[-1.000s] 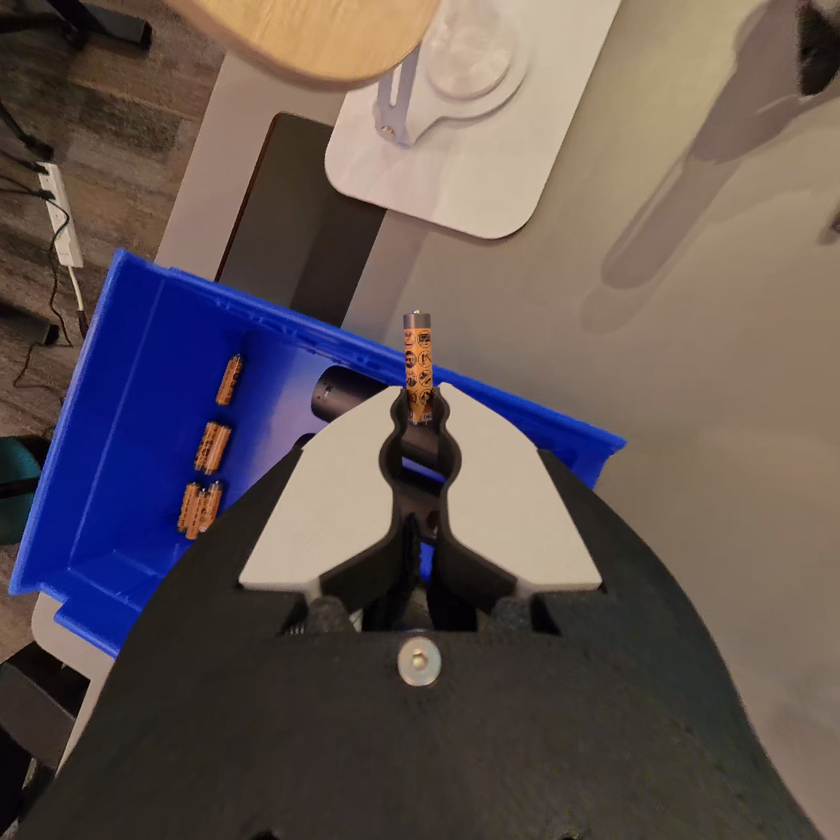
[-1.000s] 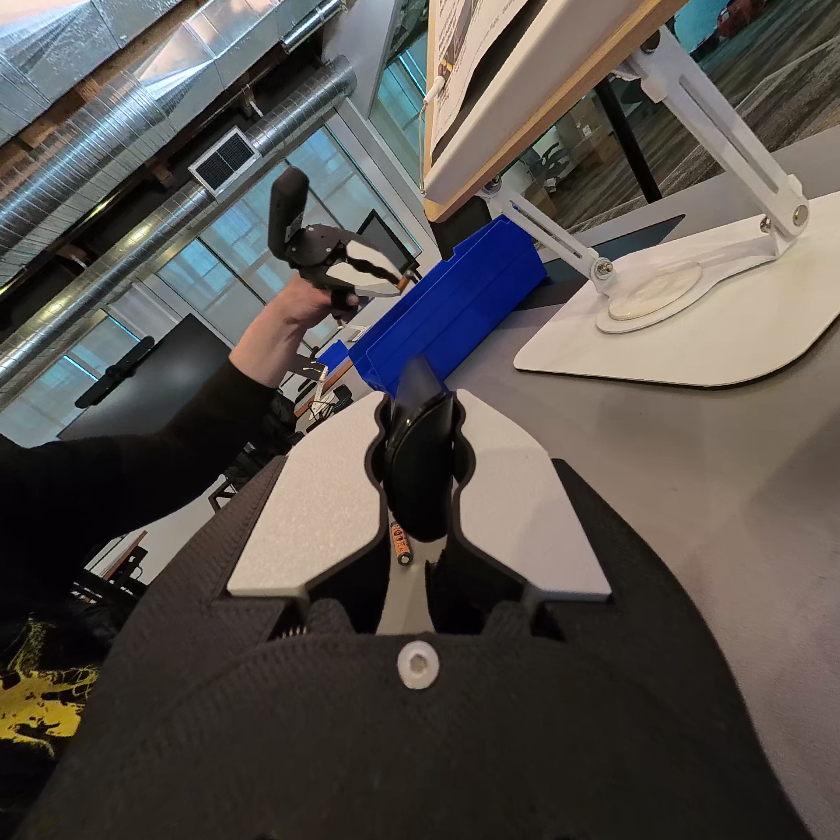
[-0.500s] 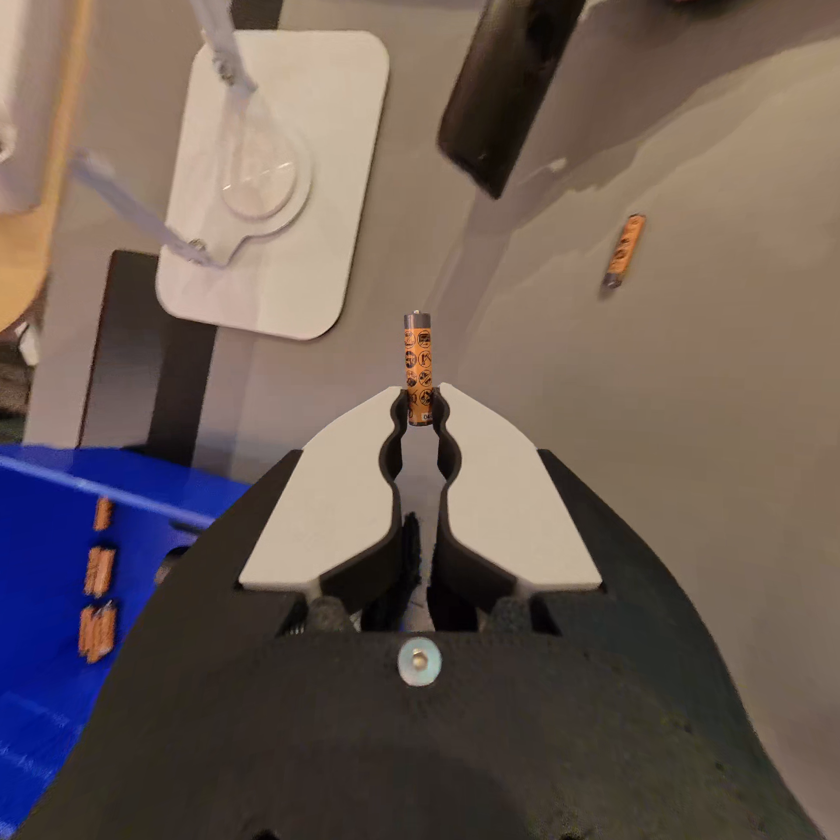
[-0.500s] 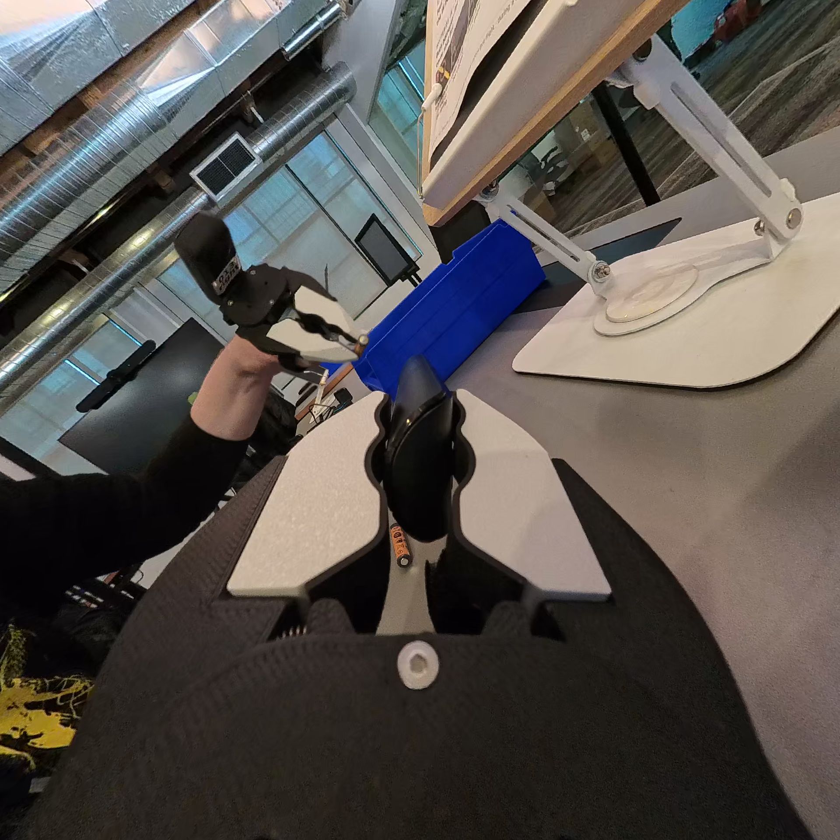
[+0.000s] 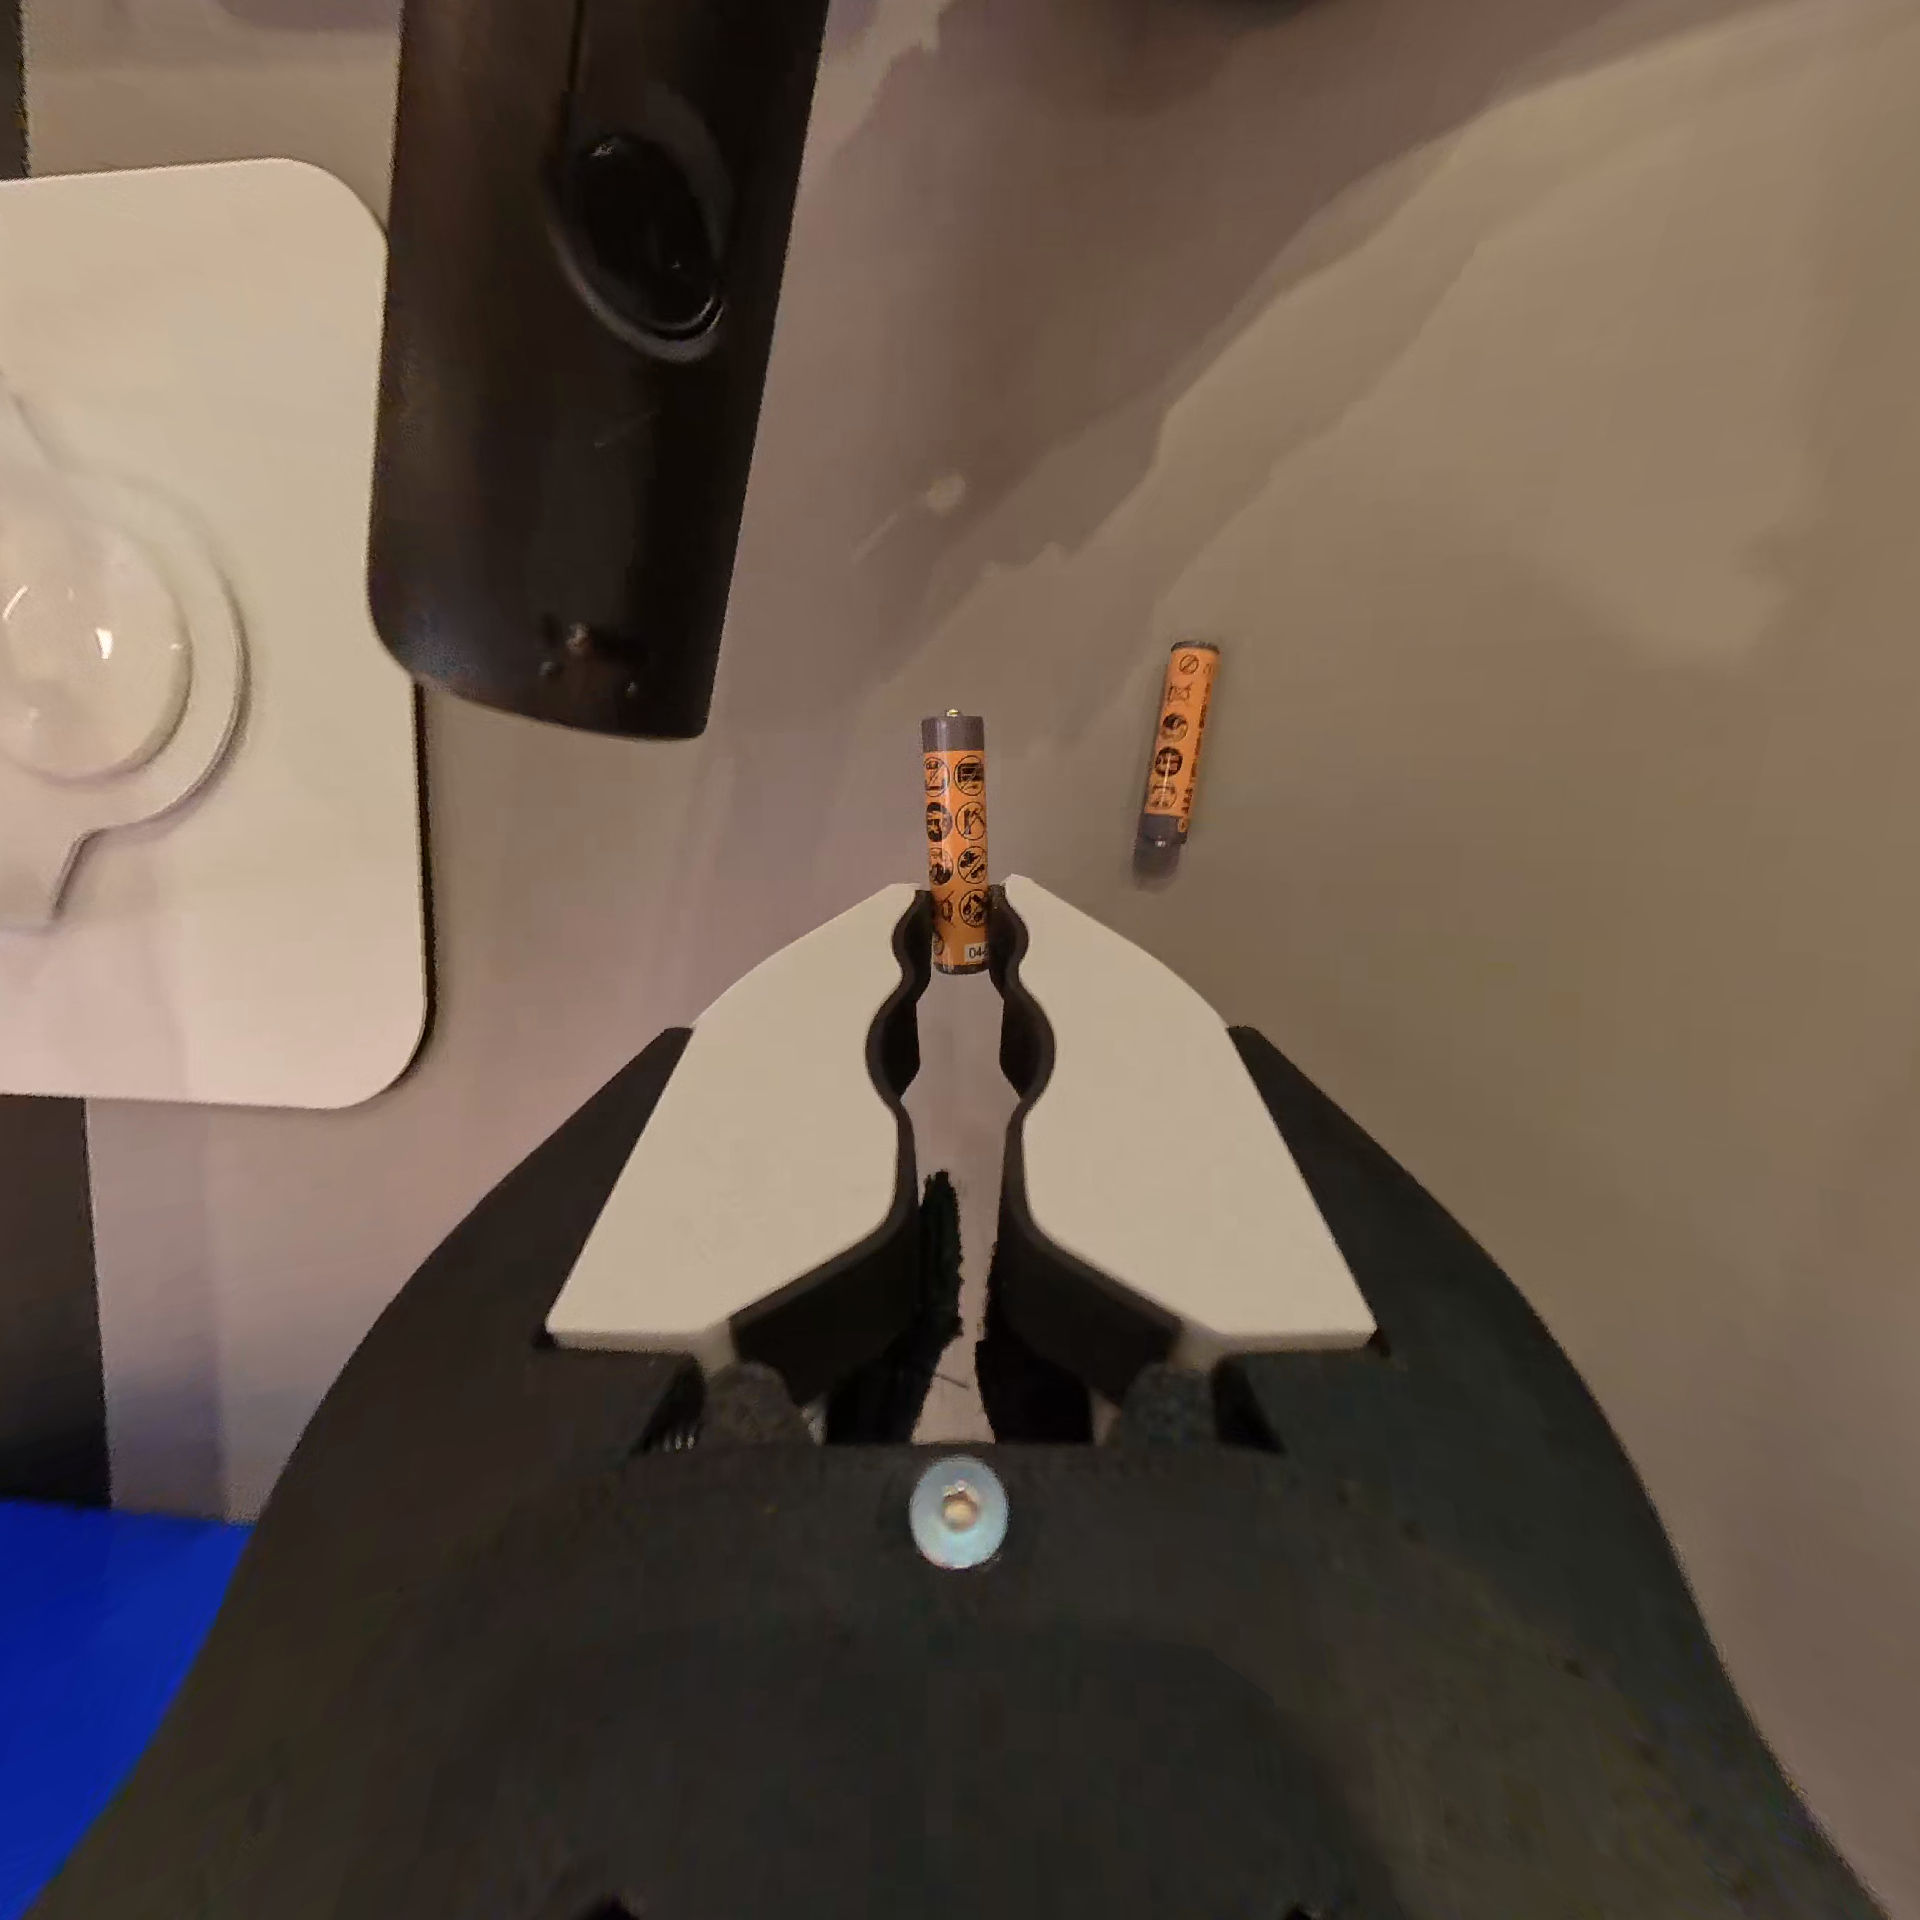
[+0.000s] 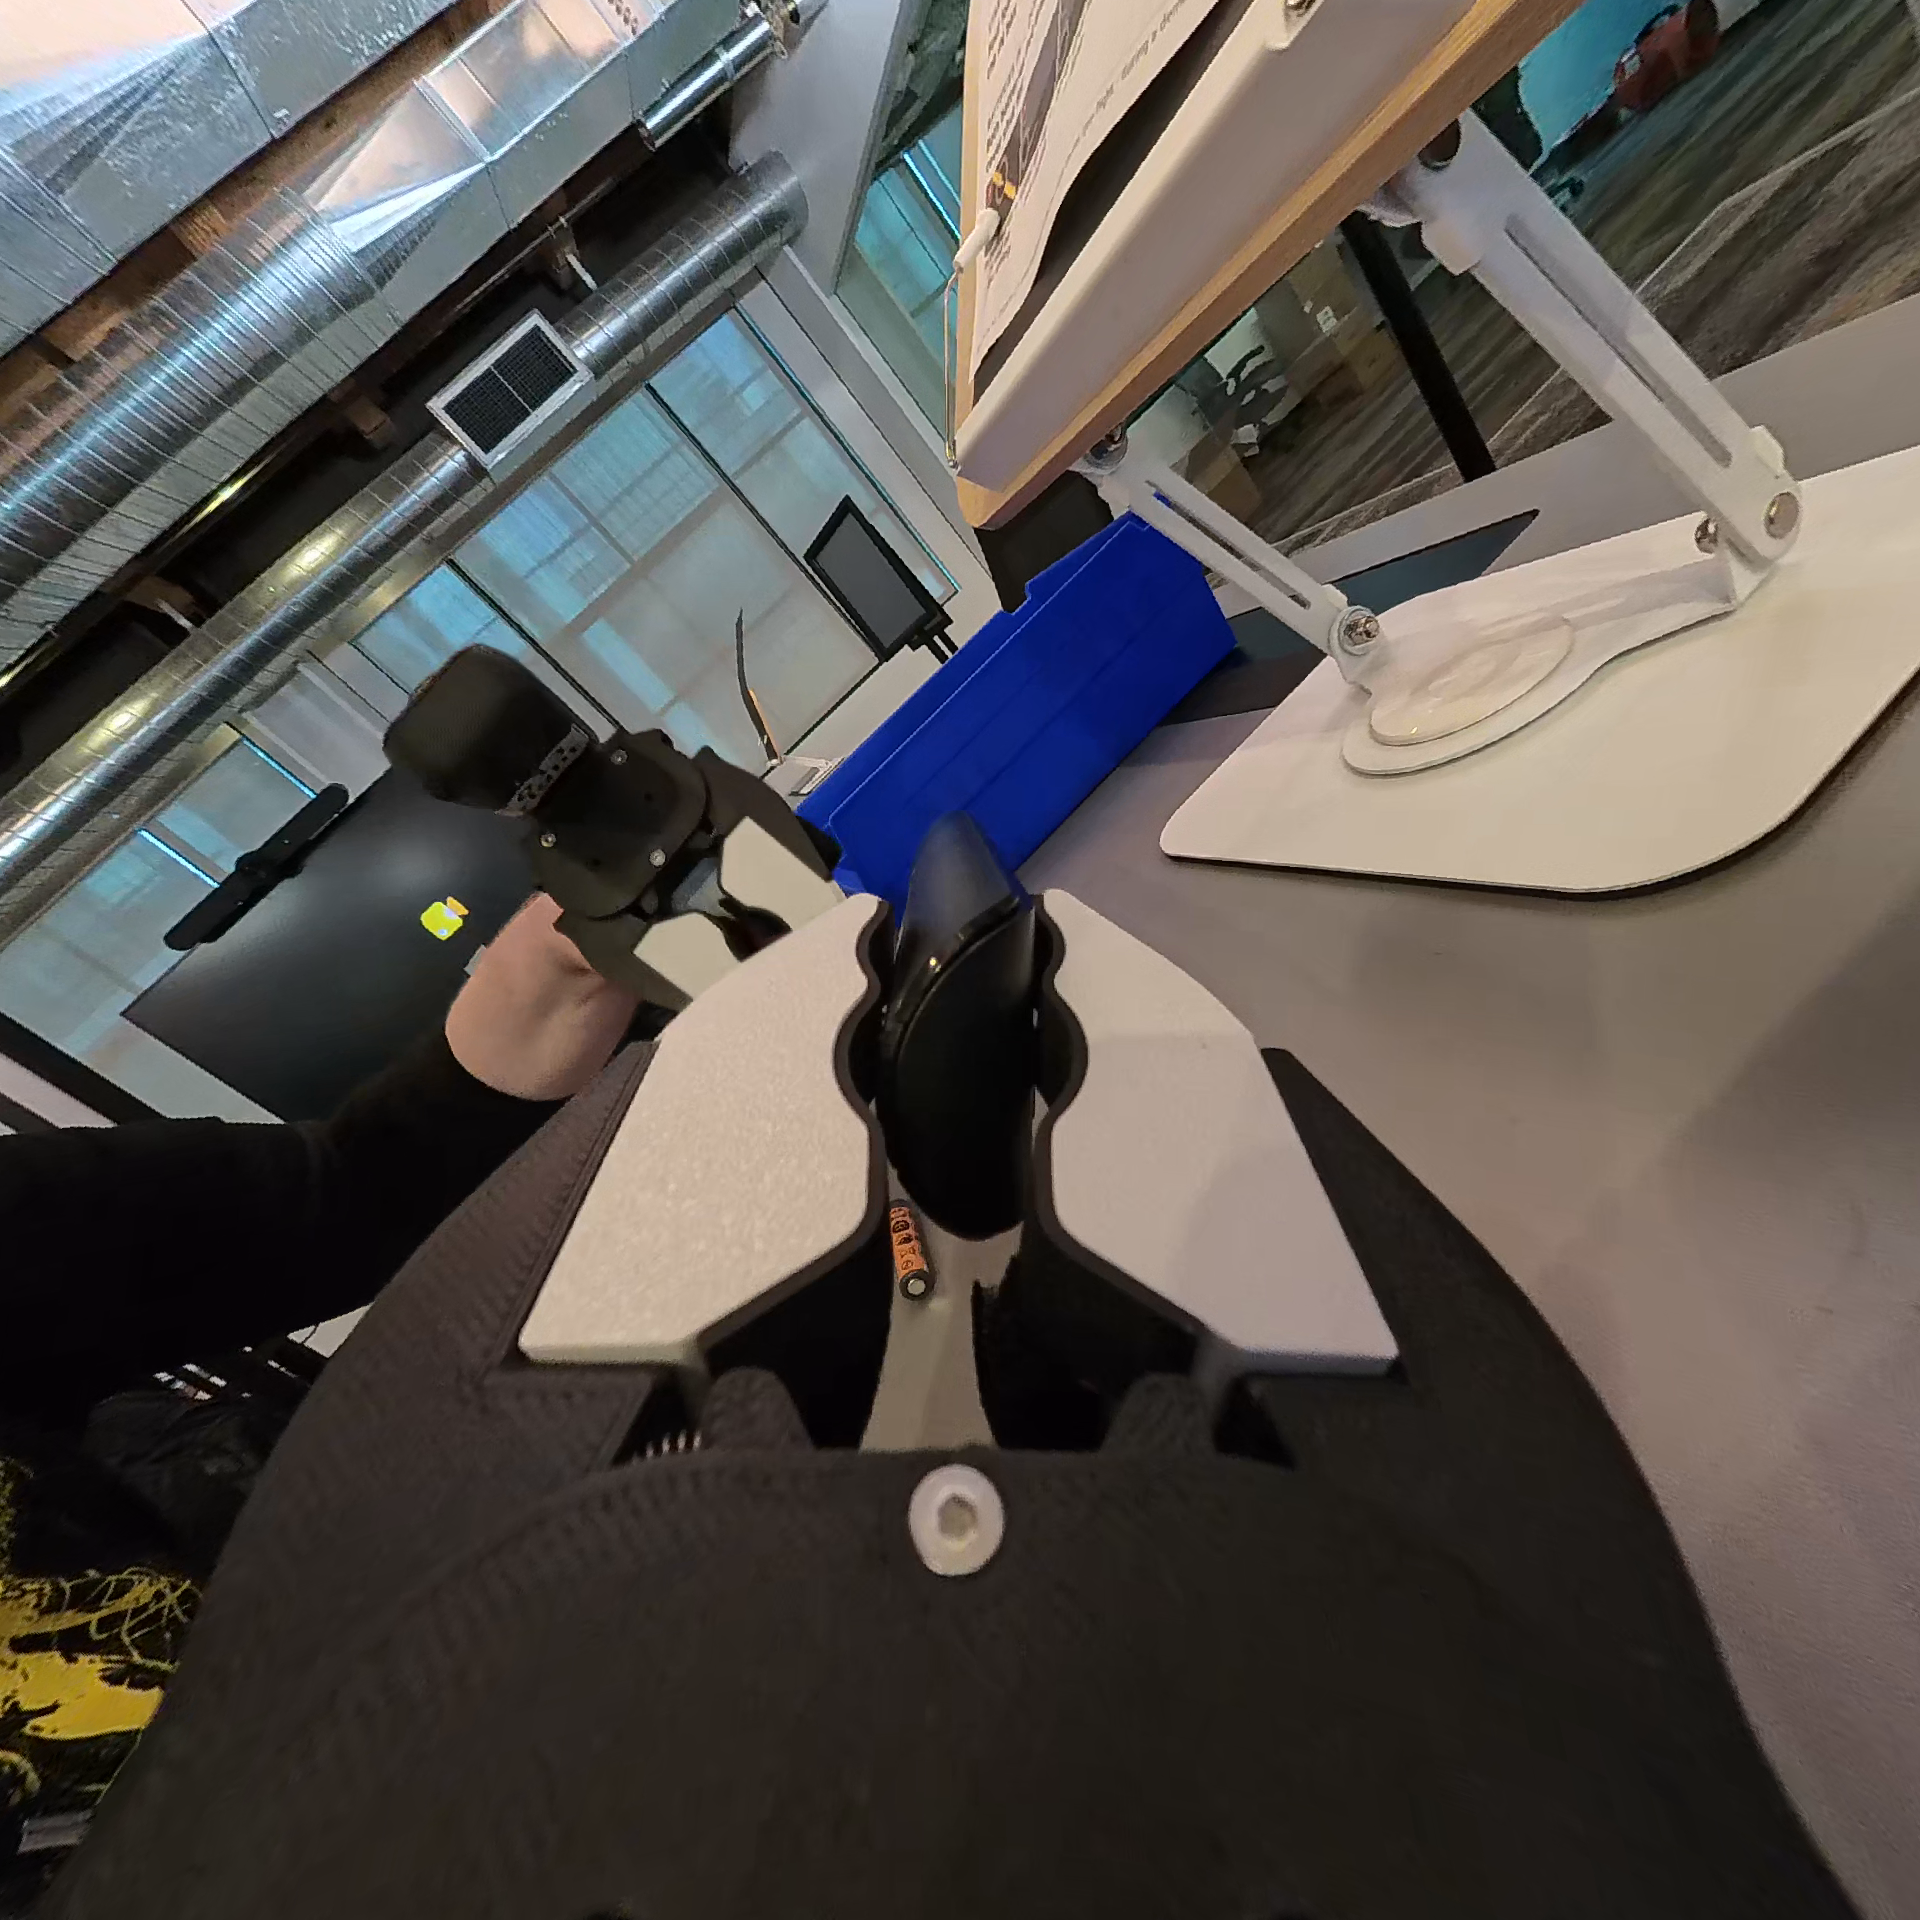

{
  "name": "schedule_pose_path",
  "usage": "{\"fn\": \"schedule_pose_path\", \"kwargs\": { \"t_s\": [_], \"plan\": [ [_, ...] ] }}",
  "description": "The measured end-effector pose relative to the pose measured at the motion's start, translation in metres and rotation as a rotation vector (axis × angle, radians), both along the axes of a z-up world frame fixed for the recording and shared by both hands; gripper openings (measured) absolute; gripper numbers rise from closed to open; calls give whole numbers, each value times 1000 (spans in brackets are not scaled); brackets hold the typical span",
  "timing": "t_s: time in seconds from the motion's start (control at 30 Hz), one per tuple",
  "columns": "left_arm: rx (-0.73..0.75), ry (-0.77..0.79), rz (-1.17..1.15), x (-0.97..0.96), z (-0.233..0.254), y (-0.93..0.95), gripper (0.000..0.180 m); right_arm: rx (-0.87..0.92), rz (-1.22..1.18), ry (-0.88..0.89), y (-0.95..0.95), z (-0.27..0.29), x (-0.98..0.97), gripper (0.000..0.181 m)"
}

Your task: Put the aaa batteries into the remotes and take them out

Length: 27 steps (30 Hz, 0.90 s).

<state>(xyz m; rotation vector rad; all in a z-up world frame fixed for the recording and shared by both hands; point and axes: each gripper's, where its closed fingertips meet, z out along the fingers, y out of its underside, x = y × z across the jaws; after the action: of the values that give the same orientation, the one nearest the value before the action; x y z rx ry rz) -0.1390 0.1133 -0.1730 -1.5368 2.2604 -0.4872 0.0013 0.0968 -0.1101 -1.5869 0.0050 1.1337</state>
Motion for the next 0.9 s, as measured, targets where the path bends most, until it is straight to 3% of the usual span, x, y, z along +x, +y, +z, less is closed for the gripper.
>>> {"fn": "schedule_pose_path", "kwargs": {
  "t_s": [0.9],
  "plan": [
    [-26,97,-100,12,-48,-24,11,0,7,2,0,0,-1,24]
  ]
}}
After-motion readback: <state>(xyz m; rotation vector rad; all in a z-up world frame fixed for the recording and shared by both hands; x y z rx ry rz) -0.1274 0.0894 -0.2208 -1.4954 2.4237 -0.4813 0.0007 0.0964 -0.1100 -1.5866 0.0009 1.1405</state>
